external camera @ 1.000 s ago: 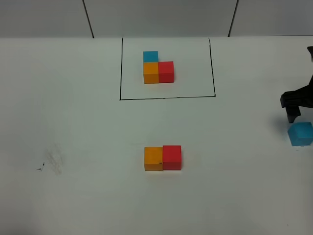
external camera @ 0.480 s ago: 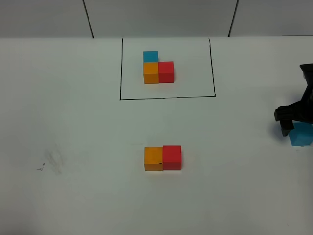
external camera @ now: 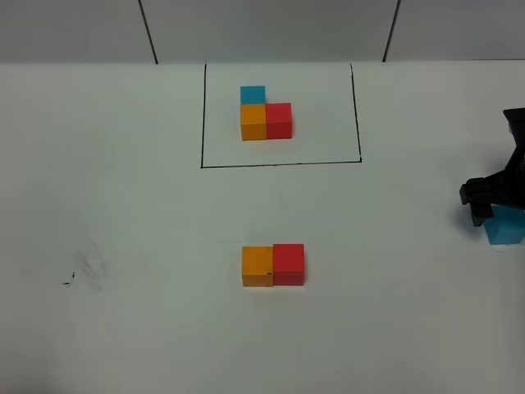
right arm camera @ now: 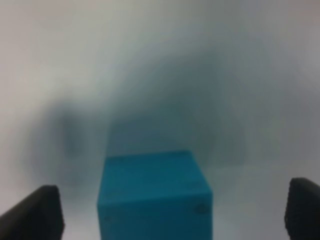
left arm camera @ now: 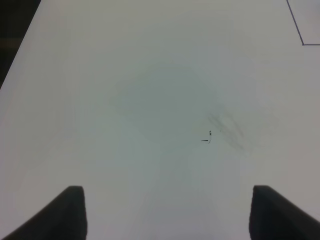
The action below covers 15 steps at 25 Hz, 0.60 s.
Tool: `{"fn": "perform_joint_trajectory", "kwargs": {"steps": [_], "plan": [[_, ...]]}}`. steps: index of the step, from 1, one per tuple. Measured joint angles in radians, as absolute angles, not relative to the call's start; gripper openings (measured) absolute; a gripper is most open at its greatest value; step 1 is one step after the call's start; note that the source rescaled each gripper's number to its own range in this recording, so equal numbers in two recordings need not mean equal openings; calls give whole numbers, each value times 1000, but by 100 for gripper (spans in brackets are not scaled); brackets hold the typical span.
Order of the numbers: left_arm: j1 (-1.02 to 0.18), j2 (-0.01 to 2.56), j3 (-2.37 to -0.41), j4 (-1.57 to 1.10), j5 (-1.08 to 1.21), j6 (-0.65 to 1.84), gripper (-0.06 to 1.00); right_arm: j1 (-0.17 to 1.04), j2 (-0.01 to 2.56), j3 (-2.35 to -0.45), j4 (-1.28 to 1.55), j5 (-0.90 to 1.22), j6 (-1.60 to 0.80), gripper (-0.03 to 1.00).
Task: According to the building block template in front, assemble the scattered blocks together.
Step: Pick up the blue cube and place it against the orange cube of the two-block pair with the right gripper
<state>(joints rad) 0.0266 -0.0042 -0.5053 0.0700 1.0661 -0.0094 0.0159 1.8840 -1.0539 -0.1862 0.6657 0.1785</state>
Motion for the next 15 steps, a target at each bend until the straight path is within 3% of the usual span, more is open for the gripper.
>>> {"fn": "perform_joint_trajectory", "kwargs": {"steps": [15], "plan": [[27,-4,-505,70,1066,-9,68,16,1923,-1039,-147,653,160,87]]}}
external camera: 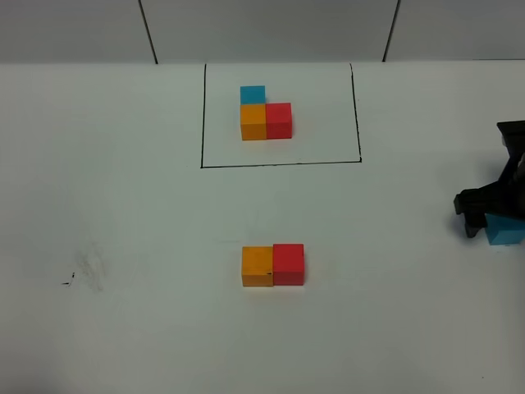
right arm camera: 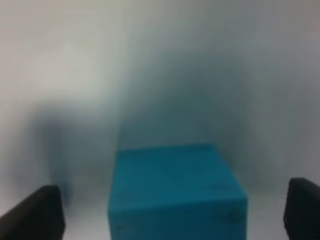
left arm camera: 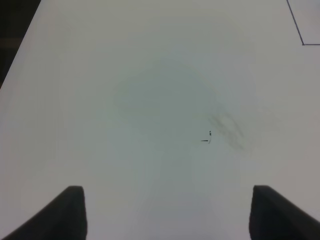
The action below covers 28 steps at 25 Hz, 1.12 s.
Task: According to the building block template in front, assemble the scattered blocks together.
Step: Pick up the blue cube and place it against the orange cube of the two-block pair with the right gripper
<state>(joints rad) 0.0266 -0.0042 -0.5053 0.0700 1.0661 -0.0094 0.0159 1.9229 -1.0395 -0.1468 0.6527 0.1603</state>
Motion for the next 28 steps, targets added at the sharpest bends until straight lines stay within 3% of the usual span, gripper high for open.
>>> {"fn": "perform_joint_trajectory", "kwargs": {"steps": [4,7,13,22,28], "plan": [[27,-4,-505,70,1066,-9,68,16,1925,-1039,-146,650,157,86],[27,-4,-505,70,1066,-9,68,16,1925,-1039,-146,650,155,78],[27,-4,-505,70,1066,-9,68,16,1925,-1039,-148,650,154,43],[27,-4,-505,70,1066,-9,68,17,1890,-1039,-158,648,154,43],[27,-4,-505,70,1066,-9,68,90,1728,-1058,-142,682,173,43]]}}
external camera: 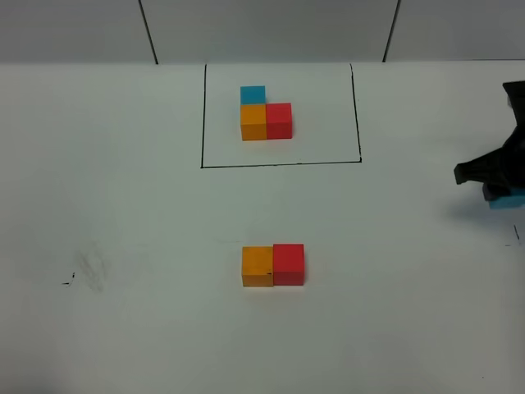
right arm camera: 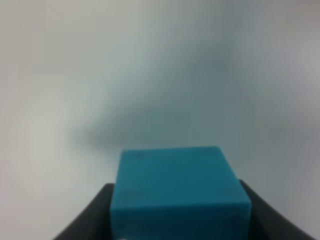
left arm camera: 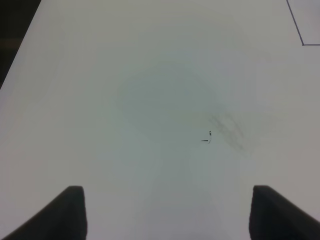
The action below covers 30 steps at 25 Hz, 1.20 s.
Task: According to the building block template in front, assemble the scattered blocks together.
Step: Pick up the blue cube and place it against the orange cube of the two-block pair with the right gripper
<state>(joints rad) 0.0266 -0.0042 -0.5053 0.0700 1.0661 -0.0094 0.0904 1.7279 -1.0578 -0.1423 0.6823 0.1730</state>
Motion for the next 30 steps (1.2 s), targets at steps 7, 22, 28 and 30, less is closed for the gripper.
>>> {"fn": "perform_joint_trajectory", "kwargs": {"steps": [7,22,28,30], "plan": [[27,-4,-505,70,1066,-9,68,270,1689,-1152,-40,767,279,43],[27,-4,-505,70,1066,-9,68,603,2012,-1609,-130,1074,729,43],[27,-4,-505,70,1066,-9,68,696,2038,-1623,-178,1023,834,43],[27,-4,-505,70,1066,-9,68,713,2038,-1624,-178,999,835,43]]}}
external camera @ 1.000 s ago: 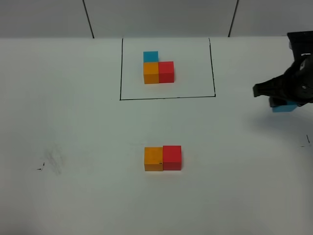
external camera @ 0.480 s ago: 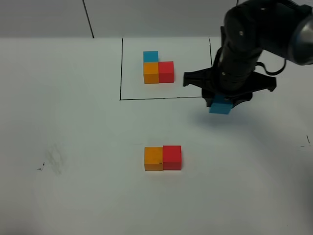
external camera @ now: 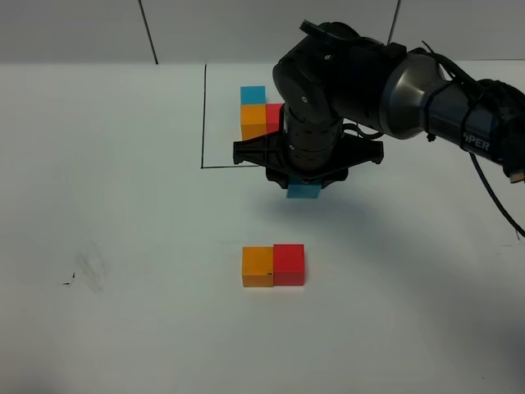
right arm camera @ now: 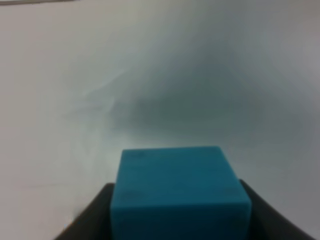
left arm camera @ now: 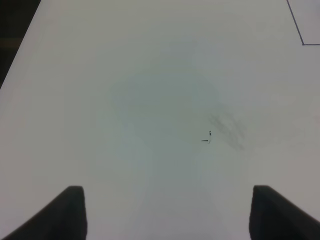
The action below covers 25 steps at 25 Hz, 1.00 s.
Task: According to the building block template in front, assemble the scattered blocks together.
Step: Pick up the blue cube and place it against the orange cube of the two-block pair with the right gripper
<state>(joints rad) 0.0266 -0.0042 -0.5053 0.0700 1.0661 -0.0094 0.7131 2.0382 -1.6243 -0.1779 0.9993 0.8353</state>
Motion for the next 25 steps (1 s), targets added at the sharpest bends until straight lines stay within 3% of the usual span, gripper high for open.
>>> {"fn": "perform_joint_trajectory", "kwargs": {"steps": [25], "plan": [[27,-4,-505,70,1066,-9,68,812,2132,-1683,-140,987,828,43]]}}
